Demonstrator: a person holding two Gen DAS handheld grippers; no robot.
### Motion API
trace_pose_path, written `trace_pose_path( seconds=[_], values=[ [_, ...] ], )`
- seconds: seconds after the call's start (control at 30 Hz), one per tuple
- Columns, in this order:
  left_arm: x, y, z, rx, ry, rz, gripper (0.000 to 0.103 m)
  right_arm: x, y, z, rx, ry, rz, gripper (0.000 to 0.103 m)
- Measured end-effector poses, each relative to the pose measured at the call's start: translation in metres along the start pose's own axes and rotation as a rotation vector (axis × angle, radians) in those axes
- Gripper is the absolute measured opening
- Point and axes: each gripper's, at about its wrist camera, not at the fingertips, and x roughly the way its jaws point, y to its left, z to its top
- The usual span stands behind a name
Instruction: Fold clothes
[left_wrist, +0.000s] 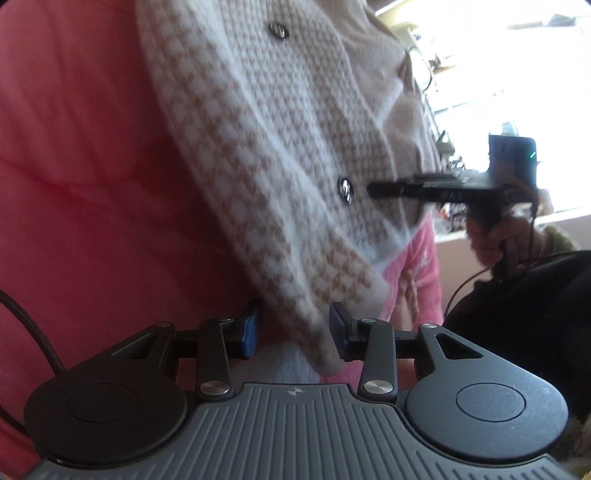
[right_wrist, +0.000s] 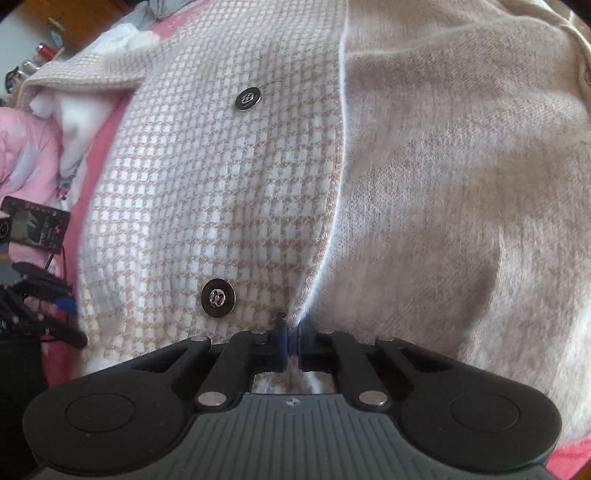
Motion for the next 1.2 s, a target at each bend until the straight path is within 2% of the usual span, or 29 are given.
trace_pose_path(
  seconds=[0.1,0.23,0.37,0.53,0.67,0.8,0.97,1.0,1.1,1.2],
  values=[
    [0.004,-0.002,-0.002,0.018,0.018,0.034,0.039,-0.019,0.003,0.001,-0.058,-0.057,-0.065,0.004],
    [0.005,-0.005,-0.003,0.037,0.010,0.044,0.039,-0.042,-0.022,0.006,0.015,-0.102,-0.123,0.004],
    [0.009,-0.005,-0.004,0.039,0.013,0.053,0.039,-0.051,-0.024,0.004,-0.020,-0.118,-0.177,0.003],
    [0.013,-0.003,-0.003,0.016,-0.003,0.046,0.039,-0.054,-0.020,0.001,-0.026,-0.129,-0.207,0.003],
    [0.016,0.008,-0.005,-0.046,-0.012,0.024,0.039,-0.057,-0.021,0.003,-0.023,-0.140,-0.230,0.003],
    [0.022,0.019,-0.010,-0.114,-0.009,-0.045,0.040,-0.056,-0.027,0.002,0.003,-0.130,-0.235,0.003],
    [0.030,0.019,-0.011,-0.120,-0.001,-0.017,0.039,-0.052,-0.028,0.001,0.009,-0.114,-0.240,0.003],
    [0.031,0.019,-0.012,-0.120,-0.006,-0.011,0.037,-0.052,-0.029,0.001,0.011,-0.113,-0.237,0.003],
    [0.032,0.020,-0.013,-0.136,-0.013,0.006,0.010,-0.055,-0.030,0.003,0.020,-0.110,-0.227,0.003],
    [0.030,0.020,-0.015,-0.146,0.003,0.029,0.005,-0.057,-0.026,0.005,0.007,-0.093,-0.228,0.003]
  ],
)
